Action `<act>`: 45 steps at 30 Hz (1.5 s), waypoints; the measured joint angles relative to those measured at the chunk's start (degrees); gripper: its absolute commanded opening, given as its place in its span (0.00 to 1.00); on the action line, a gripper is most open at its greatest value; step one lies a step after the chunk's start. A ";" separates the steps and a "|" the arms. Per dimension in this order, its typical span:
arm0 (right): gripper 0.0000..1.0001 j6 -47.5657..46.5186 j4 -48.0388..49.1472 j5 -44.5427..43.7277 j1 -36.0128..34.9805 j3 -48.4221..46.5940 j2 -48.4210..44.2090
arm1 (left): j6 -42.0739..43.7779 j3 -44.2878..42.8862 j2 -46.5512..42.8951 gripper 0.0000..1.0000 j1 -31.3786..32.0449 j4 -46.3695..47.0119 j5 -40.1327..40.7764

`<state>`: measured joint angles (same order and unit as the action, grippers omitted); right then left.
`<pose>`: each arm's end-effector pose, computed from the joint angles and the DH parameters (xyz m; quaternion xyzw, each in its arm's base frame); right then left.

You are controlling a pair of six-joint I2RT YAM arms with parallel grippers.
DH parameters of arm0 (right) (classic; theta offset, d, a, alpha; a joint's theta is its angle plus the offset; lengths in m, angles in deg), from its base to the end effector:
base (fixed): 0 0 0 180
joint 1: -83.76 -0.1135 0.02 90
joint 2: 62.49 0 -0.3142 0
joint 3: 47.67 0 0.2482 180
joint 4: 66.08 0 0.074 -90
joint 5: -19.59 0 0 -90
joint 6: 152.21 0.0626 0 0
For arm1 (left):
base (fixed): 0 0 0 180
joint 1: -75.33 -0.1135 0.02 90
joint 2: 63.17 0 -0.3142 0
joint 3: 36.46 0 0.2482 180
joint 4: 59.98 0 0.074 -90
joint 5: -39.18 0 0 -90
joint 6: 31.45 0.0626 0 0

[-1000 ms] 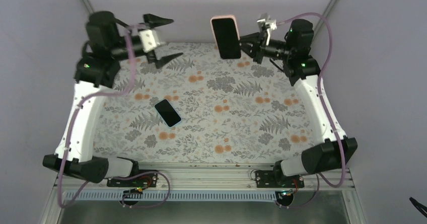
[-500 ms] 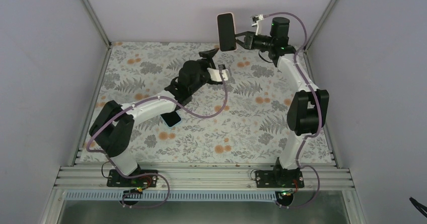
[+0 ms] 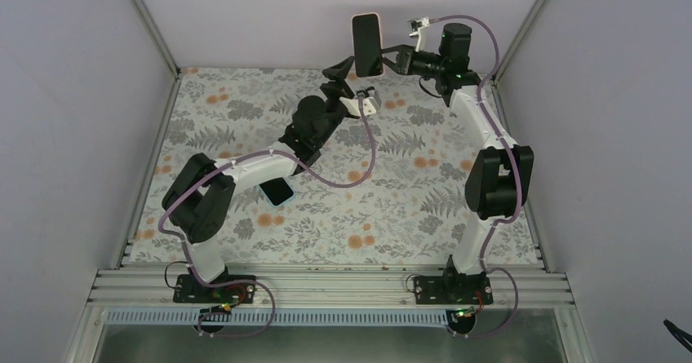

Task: Take the phone out of the phone case
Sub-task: Remove the phone case from the phone.

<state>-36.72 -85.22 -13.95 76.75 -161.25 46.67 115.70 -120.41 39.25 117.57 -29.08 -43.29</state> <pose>0.4657 0.1098 0.4018 -0.1731 0.7350 0.5102 0.4118 0.3430 -0.3004 0.3710 0.4436 0.4434 0.1417 0.7659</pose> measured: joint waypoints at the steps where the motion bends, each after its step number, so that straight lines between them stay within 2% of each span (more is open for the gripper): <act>1: 0.03 0.15 0.15 0.00 0.00 -0.02 0.00 | -0.26 -0.20 0.33 1.00 0.00 -0.17 -0.02; 16: 0.03 1.38 1.36 0.26 0.00 -0.13 0.00 | -2.78 -7.52 3.48 1.00 0.37 -2.49 0.55; 25: 0.03 1.84 1.84 0.44 0.00 -0.13 0.00 | -3.72 -9.40 7.21 1.00 0.42 -3.56 1.18; 45: 0.03 2.01 2.97 1.01 -0.04 -0.11 0.00 | -7.08 -11.78 7.23 1.00 0.31 -5.29 2.47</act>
<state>-34.71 -82.25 -12.94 76.71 -161.36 46.67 108.61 -132.19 46.48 117.87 -34.37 -40.82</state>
